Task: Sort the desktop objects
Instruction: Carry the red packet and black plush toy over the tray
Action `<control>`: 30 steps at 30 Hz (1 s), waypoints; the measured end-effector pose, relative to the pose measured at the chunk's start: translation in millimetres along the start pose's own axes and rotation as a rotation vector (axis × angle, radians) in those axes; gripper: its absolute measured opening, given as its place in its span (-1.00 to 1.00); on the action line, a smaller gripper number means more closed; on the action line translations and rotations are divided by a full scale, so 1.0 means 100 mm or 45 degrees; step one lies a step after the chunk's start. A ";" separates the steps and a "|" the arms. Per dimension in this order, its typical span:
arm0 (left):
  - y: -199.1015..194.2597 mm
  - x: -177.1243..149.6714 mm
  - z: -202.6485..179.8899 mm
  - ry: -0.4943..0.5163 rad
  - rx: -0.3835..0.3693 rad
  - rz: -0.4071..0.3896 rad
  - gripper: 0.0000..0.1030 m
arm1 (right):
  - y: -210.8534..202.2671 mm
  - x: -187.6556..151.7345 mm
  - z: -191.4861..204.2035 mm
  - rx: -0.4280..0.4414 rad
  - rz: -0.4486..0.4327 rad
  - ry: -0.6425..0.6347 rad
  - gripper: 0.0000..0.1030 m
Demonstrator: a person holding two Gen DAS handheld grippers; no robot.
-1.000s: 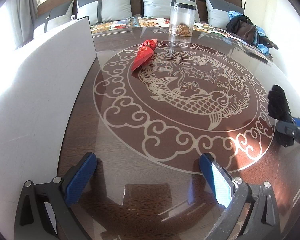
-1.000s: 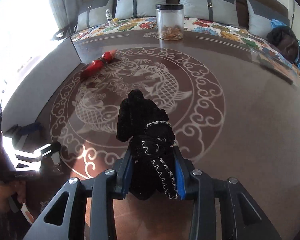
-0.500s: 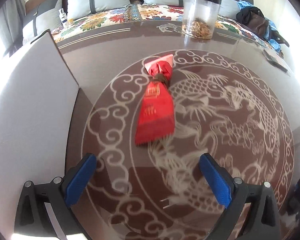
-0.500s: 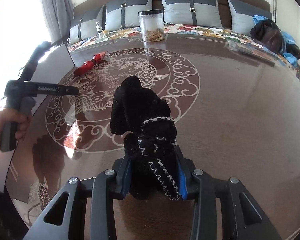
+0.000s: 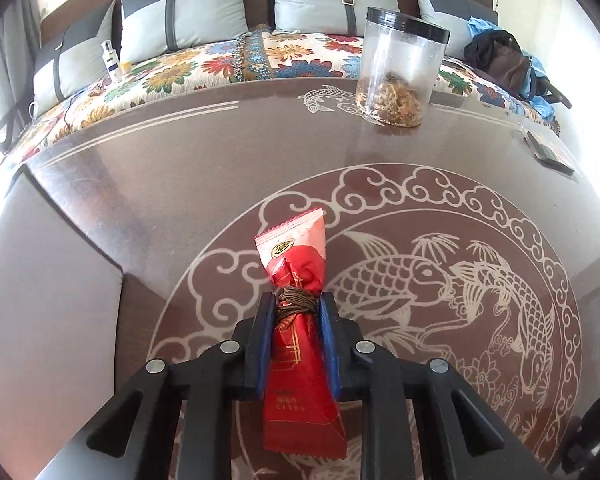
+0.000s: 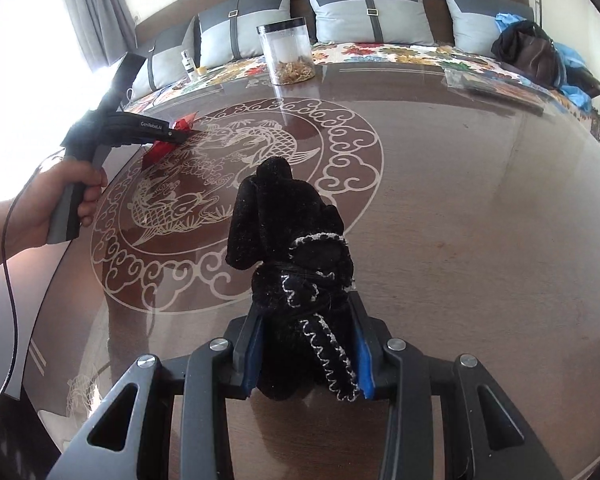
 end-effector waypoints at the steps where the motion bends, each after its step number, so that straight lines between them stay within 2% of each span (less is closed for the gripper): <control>1: -0.06 -0.08 0.00 -0.026 -0.017 0.000 -0.59 | -0.01 0.00 -0.01 -0.005 0.002 0.003 -0.25; 5: -0.44 -0.57 -0.10 -0.066 -0.093 -0.025 -0.59 | -0.12 -0.03 -0.03 0.000 0.004 0.024 -0.26; 10: -1.18 -1.20 -0.22 -0.100 -0.210 -0.092 -0.59 | -0.36 -0.12 0.16 0.031 -0.002 -0.017 -0.29; 13: -1.78 -1.42 -0.14 -0.150 -0.286 -0.176 -0.59 | -0.54 -0.22 0.38 0.060 0.000 -0.039 -0.29; 16: -2.38 -1.48 0.12 -0.175 -0.313 -0.276 -0.59 | -0.76 -0.26 0.80 0.126 -0.022 -0.084 -0.29; 19: -2.81 -1.48 0.61 -0.213 -0.282 -0.330 -0.59 | -0.90 -0.18 1.41 0.240 -0.027 -0.146 -0.29; 23: -3.09 -1.60 1.37 -0.276 -0.137 -0.352 -0.59 | -1.11 0.05 2.46 0.418 -0.062 -0.291 -0.29; 27: -2.95 -1.86 1.97 -0.336 -0.014 -0.269 -0.59 | -1.16 0.16 3.51 0.586 -0.007 -0.419 -0.29; 30: -2.65 -2.10 2.24 -0.386 0.052 -0.136 -0.57 | -0.92 0.09 4.11 0.579 0.095 -0.537 -0.28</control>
Point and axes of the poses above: each gripper's, at about its wrist camera, not at the fingertips, and y roughly the way its jaws point, z to its left, x to its top, the point moved 8 cm from there along y, roughly the way its jaws point, and after that the axes turned 1 degree about -x, right-handed, at the moved point
